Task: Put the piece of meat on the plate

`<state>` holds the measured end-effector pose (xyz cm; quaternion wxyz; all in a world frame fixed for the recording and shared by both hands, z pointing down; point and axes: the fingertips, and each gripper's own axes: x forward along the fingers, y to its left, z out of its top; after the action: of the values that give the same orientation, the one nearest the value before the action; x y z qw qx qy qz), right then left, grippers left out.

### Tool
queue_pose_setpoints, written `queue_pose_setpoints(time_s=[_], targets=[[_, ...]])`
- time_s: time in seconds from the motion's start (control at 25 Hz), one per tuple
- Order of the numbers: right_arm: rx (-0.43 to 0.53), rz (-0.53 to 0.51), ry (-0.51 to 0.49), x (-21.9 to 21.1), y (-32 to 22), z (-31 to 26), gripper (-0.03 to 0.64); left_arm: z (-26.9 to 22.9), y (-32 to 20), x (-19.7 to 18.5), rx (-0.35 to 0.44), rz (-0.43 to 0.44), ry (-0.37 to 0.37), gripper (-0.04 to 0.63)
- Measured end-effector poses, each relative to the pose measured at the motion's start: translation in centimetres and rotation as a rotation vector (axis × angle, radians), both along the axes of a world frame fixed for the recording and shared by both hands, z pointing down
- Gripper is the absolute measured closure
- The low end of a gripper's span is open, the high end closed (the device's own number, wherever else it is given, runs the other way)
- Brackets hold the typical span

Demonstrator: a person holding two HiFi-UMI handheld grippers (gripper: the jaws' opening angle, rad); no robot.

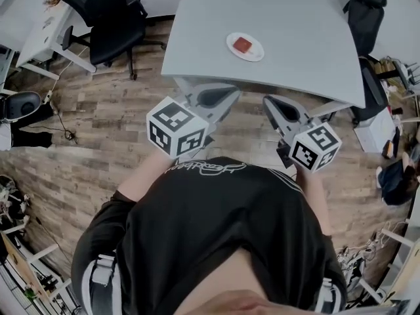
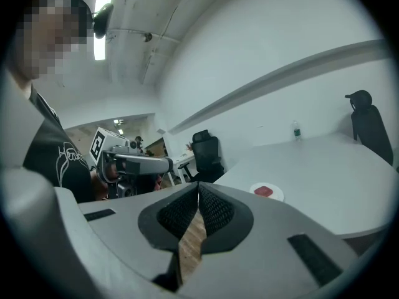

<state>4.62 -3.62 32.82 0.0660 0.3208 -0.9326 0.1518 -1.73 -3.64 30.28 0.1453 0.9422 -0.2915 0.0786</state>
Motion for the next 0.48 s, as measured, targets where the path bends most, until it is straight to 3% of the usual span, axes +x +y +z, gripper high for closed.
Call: queue_pose_setpoints(time_s=[0.48], targets=[[-0.011, -0.073, -0.002, 3.5, 12.1, 1.0, 0.607, 0.8, 12.2, 4.1, -0.027, -0.047, 0.024, 0.588]])
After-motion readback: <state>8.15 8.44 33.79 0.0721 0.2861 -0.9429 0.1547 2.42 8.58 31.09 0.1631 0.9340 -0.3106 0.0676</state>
